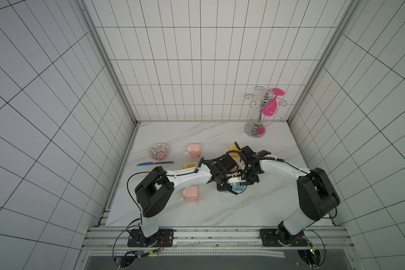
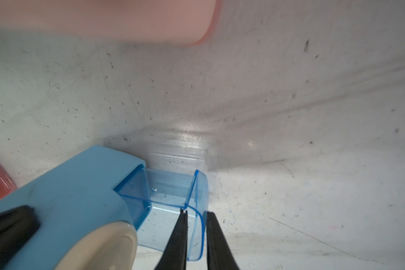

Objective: Put the tray back into the pencil sharpener
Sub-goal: Close the container of the pencil sharpener.

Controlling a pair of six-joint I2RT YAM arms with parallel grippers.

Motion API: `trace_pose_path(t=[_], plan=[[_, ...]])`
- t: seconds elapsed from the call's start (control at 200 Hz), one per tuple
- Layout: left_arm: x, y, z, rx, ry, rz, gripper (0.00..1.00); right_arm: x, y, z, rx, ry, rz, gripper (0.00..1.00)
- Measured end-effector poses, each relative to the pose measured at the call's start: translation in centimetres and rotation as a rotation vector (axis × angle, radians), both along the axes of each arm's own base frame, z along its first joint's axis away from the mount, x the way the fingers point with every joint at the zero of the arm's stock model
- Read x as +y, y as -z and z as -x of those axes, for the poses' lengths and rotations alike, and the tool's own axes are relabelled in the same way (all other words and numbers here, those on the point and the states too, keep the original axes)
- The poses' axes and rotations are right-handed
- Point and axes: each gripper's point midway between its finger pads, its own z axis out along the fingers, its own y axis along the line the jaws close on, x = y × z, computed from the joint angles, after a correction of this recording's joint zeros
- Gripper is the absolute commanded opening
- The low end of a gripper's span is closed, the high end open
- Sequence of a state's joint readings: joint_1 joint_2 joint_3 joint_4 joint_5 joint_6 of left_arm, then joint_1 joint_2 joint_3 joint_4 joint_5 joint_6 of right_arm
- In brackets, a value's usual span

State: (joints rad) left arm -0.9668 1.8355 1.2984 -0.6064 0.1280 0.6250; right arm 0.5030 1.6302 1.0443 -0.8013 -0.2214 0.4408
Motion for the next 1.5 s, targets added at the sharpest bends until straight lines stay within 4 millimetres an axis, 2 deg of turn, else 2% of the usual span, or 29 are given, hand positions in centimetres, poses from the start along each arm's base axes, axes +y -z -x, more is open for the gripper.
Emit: trace_pose_path(t=[0.415, 0.715, 0.87, 1.019, 1.504], plan=[[-0.4, -0.5, -0.2, -0.01, -0.002, 0.025, 0.54, 0.3, -1.2, -0.9, -0.04, 0.034, -0.061, 0.18], [-0.4, -0.5, -0.1, -0.005, 0.0, 0.024, 0.54, 0.9, -0.9, -0.4, -0.019, 0.056, -0.127, 0.19], [-0.4, -0.5, 0.0, -0.004, -0.001, 0.023, 0.54, 1.1, -0.9, -0.4, -0.015, 0.067, -0.144, 0.23], [-0.5, -0.6, -0.1, -0.006, -0.001, 0.03, 0.54, 0.7, -1.0, -0.6, -0.022, 0.086, -0.148, 0.28], [-1.4, -1.3, -0.6, -0.026, 0.005, 0.059, 0.54, -1.3, -2.2, -1.6, -0.07, 0.155, -0.156, 0.3]])
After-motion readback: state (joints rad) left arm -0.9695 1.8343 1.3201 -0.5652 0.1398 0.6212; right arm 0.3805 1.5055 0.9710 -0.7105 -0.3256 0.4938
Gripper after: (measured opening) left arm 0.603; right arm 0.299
